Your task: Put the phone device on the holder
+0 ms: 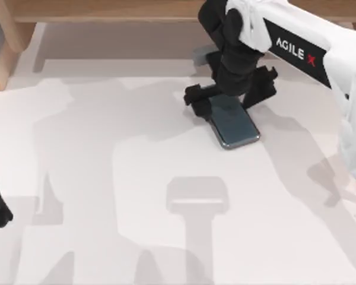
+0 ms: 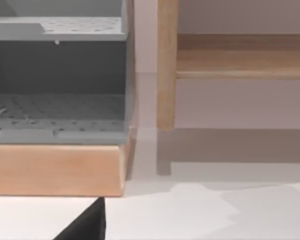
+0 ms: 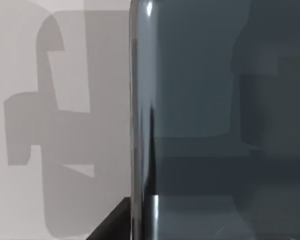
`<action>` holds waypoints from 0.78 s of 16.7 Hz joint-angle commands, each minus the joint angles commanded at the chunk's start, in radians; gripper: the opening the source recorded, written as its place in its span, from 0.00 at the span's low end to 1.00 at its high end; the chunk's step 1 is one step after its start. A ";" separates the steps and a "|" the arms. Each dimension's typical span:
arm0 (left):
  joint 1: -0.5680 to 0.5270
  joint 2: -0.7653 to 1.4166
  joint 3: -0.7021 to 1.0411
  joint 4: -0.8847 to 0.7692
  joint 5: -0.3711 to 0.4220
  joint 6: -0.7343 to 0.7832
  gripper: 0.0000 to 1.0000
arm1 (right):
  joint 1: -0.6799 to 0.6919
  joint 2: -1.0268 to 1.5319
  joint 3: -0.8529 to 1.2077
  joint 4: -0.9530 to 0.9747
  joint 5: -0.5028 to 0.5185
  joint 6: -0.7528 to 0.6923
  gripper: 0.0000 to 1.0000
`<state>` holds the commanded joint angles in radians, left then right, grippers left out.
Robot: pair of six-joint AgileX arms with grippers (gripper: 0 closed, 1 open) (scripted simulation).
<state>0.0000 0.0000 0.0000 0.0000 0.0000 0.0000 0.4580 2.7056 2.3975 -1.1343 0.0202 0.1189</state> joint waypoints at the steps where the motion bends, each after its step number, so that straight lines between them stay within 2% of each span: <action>1: 0.000 0.000 0.000 0.000 0.000 0.000 1.00 | 0.000 0.000 0.000 0.000 0.000 0.000 0.25; 4: 0.000 0.000 0.000 0.000 0.000 0.000 1.00 | 0.000 0.000 0.000 0.000 0.000 0.000 0.02; 13: 0.000 0.000 0.000 0.000 0.000 0.000 1.00 | -0.003 -0.034 0.001 -0.007 0.007 -0.001 0.00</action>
<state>0.0000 0.0000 0.0000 0.0000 0.0000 0.0000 0.4550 2.6714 2.3980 -1.1415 0.0273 0.1177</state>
